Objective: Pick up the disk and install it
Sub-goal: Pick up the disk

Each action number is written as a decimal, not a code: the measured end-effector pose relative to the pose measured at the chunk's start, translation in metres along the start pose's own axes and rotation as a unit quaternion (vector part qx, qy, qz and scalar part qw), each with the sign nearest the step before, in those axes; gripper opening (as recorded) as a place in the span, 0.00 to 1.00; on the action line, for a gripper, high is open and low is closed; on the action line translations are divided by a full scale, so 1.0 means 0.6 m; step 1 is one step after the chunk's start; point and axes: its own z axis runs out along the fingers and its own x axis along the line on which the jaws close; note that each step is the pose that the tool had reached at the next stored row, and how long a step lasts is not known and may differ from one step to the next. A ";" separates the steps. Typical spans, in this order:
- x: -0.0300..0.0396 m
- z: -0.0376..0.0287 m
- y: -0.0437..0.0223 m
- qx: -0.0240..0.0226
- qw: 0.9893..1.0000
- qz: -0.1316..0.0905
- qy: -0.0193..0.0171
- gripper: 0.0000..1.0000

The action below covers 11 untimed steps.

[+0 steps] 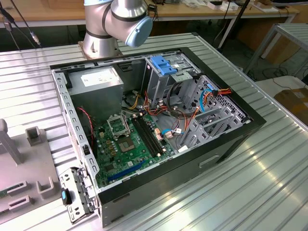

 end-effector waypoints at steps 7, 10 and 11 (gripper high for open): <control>0.000 0.001 -0.010 0.000 1.000 0.000 0.000 0.37; 0.000 0.001 -0.026 0.000 1.000 0.000 0.000 0.37; 0.000 0.001 -0.032 0.000 1.000 0.000 0.000 0.37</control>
